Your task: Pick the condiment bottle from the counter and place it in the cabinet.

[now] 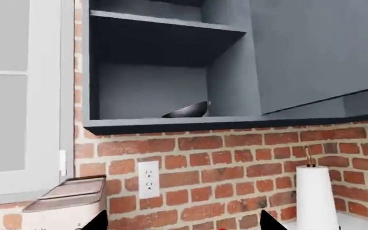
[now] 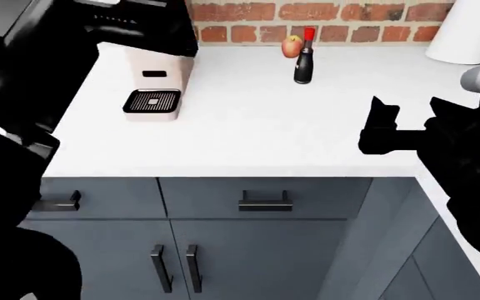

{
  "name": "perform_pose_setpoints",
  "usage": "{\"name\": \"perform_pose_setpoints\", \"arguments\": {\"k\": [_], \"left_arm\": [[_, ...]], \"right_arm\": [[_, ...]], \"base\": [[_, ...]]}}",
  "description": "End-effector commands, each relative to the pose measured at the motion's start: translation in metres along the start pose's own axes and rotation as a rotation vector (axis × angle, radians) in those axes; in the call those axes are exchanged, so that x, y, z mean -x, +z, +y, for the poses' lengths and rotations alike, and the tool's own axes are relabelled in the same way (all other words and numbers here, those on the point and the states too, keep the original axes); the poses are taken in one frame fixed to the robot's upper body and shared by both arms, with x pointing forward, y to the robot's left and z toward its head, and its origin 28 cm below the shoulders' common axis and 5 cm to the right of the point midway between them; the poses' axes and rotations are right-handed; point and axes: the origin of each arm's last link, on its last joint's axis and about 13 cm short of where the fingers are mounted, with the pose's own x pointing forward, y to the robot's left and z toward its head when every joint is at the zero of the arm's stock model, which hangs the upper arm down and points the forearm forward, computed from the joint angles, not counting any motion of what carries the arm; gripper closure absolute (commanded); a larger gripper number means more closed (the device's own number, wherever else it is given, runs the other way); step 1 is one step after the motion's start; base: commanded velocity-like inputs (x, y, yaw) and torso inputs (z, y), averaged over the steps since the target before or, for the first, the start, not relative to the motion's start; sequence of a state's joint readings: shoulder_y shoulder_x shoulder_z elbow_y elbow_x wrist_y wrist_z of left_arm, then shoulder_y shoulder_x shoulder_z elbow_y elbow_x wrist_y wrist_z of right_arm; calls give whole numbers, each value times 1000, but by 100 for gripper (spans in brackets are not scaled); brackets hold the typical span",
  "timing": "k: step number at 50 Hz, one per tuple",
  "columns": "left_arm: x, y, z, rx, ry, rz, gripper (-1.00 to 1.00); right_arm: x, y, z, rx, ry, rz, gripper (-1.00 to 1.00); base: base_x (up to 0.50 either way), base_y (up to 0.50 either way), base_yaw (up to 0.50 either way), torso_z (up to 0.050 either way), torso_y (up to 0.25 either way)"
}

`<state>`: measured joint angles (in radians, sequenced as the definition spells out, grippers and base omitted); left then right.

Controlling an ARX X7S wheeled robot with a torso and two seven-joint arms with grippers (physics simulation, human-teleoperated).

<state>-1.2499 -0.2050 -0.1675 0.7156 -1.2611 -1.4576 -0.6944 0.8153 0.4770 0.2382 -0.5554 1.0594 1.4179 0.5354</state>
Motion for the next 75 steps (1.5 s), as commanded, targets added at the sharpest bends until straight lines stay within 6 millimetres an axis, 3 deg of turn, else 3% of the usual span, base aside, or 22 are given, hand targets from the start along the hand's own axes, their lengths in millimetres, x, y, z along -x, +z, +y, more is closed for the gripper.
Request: {"name": "perform_pose_setpoints", "arguments": {"k": [1,7,18,39,75], "left_arm": [[3,85,0,-33,-21,-370,-100],[5,105,-1,-40,-16,-466,-100],[4,115,1,-98,-22,-596,-100],[-4,102,5,-140,-31,-618,-100],[0,105,3,-125,-52,-603,-100]], "right_arm": [[-9,3,-12,31,-17,11,-100],[-14,2,-15,40,-8,17,-100],[-22,3,-15,50,19,46,-100],[-26,-2,-15,49,32,80,-100],[-23,0,-10,78,71,69,-100]], "base": [[0,0,0,0,0],[19,0,0,0,0],[174,0,0,5,4],[191,0,0,16,16],[210,-55,0,15,15]]}}
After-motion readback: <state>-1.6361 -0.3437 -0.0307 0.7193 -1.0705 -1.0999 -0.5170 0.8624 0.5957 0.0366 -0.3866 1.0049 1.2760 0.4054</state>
